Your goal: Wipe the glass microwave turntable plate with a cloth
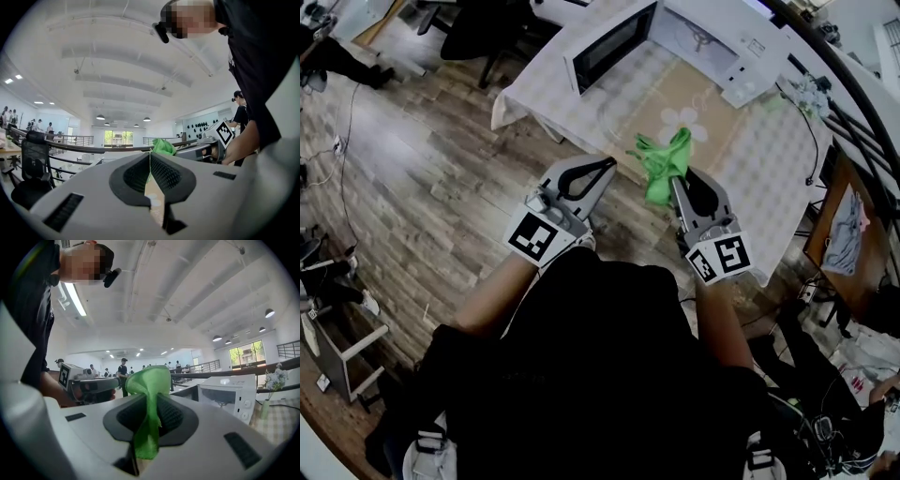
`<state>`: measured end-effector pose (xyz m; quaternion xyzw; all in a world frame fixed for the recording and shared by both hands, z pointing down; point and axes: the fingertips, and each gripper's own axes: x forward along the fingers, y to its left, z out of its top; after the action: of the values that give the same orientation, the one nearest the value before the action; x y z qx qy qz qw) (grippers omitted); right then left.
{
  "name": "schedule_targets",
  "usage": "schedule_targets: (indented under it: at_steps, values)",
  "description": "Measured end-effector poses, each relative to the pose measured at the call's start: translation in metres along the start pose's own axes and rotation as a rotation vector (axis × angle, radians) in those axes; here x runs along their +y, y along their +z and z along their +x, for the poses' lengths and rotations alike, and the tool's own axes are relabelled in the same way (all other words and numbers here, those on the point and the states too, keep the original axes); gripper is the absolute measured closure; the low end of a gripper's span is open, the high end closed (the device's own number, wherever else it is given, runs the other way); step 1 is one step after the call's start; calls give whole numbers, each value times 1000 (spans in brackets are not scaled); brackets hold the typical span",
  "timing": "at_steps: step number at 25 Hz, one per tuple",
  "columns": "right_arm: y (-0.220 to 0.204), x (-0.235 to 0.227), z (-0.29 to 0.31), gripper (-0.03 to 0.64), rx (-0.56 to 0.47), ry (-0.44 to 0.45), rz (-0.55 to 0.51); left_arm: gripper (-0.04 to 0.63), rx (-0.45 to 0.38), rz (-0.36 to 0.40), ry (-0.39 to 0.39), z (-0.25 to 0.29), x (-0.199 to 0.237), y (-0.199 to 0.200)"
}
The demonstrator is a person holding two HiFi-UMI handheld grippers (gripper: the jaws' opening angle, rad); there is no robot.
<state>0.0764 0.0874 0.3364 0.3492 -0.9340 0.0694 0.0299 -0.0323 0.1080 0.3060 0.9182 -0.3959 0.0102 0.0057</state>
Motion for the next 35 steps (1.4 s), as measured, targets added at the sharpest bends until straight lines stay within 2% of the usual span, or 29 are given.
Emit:
schedule_targets:
  at_steps: [5, 9, 12, 15, 27, 35]
  values:
    - [-11, -18, 48, 538, 46, -93, 11, 574, -2, -17, -64, 16, 59, -7]
    - [-20, -39, 73, 538, 84, -147, 3, 574, 29, -38, -71, 40, 89, -22]
    - [-26, -56, 91, 538, 112, -156, -27, 574, 30, -63, -77, 58, 102, -31]
    - [-35, -75, 107, 538, 135, -155, -45, 574, 36, -47, -82, 76, 110, -39]
    - [-92, -150, 190, 538, 313, -47, -133, 575, 47, -53, -18, 153, 154, -71]
    - [-161, -176, 245, 538, 473, 50, -143, 575, 74, -66, 64, 178, 187, -103]
